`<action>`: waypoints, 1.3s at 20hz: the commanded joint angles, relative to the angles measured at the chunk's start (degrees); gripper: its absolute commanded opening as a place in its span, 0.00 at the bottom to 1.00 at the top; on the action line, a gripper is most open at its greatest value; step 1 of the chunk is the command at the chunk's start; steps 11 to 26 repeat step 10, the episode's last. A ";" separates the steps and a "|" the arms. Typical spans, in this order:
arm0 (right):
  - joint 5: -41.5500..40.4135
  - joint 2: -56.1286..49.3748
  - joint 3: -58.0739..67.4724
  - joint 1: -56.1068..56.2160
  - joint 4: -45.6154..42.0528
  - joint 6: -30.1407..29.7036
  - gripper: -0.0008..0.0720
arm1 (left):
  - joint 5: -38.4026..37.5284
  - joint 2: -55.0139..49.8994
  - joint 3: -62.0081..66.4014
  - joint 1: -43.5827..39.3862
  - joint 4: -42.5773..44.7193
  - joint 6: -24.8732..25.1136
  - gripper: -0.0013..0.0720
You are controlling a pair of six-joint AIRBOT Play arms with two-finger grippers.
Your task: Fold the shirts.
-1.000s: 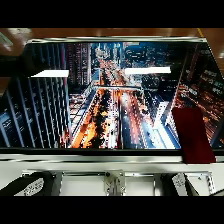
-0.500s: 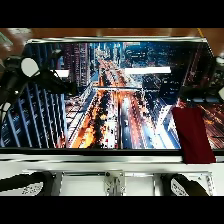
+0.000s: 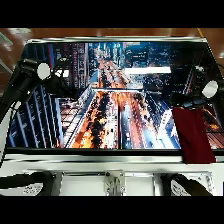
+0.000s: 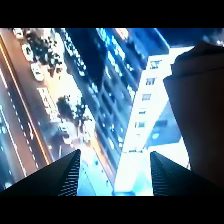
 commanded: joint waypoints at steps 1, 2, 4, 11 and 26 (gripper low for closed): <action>0.33 -0.15 0.02 0.24 -0.20 0.15 0.78 | -0.15 -0.15 0.02 -0.04 0.35 -0.11 0.92; 0.33 -0.15 0.02 0.24 -0.20 0.15 0.78 | -0.17 -0.15 0.02 -0.04 0.35 -0.11 0.92; 0.33 -0.15 0.02 0.24 -0.20 0.15 0.78 | -0.22 -0.15 0.02 -0.09 0.35 -0.11 0.92; 0.33 -0.15 0.02 0.24 -0.20 0.15 0.78 | -0.22 -0.15 0.02 -0.09 0.35 -0.11 0.92; 0.33 -0.15 0.02 0.24 -0.20 0.15 0.78 | -0.22 -0.15 0.02 -0.09 0.35 -0.11 0.92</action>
